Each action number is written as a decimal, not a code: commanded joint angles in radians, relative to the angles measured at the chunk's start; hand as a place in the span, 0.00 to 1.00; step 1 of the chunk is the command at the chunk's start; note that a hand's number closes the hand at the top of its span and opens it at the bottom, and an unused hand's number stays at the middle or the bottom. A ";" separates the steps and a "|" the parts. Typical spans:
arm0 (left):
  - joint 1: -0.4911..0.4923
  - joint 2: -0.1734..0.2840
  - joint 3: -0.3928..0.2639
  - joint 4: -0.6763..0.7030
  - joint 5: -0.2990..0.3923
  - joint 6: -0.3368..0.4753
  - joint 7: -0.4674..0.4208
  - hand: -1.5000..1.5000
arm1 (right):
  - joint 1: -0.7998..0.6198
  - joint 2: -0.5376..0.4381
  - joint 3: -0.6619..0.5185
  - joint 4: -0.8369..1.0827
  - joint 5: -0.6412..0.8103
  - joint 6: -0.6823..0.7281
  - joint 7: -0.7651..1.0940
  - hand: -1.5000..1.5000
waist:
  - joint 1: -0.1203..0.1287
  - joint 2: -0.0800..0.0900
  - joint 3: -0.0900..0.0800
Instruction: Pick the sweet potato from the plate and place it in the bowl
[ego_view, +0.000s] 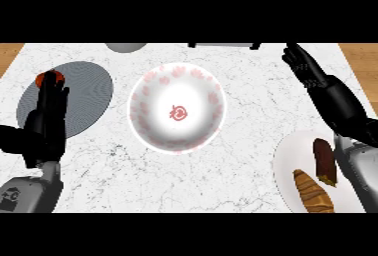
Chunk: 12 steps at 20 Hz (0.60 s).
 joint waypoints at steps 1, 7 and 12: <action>0.004 -0.046 -0.022 0.042 0.000 -0.018 -0.027 0.50 | 0.060 -0.008 0.029 -0.033 0.043 -0.016 0.079 1.00 | -0.024 -0.010 0.032; 0.029 -0.015 -0.106 0.031 -0.010 -0.105 0.001 0.50 | 0.186 -0.291 0.085 0.093 0.424 -0.135 0.166 1.00 | -0.087 -0.016 0.002; 0.080 -0.035 -0.147 0.027 -0.005 -0.131 0.002 0.50 | 0.444 0.118 -0.111 0.006 0.227 -0.563 -0.096 0.00 | -0.102 -0.021 0.038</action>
